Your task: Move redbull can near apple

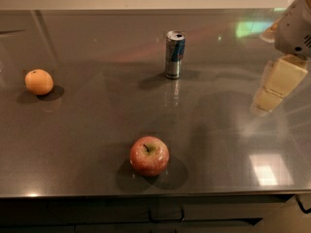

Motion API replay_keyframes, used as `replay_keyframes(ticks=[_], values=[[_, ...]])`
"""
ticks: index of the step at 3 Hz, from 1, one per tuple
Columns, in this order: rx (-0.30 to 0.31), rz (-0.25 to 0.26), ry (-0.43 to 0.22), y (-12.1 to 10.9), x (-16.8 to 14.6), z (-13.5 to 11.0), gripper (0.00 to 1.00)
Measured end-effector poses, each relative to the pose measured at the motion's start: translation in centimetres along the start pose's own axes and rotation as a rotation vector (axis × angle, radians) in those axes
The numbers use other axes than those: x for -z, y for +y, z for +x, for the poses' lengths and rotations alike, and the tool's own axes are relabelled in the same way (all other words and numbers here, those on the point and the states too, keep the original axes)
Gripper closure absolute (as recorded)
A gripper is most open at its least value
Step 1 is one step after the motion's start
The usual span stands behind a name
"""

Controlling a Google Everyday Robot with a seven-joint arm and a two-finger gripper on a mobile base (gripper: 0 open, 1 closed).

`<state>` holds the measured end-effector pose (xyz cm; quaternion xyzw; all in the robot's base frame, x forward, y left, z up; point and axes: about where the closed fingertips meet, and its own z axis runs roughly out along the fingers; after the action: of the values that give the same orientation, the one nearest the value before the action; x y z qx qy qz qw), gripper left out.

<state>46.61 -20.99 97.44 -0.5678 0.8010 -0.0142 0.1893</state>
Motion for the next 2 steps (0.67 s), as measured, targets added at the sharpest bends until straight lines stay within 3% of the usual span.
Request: replay_keyframes(ticks=[2], values=[[-0.153,0.07,-0.171,-6.4,-3.4,-3.9,0.0]])
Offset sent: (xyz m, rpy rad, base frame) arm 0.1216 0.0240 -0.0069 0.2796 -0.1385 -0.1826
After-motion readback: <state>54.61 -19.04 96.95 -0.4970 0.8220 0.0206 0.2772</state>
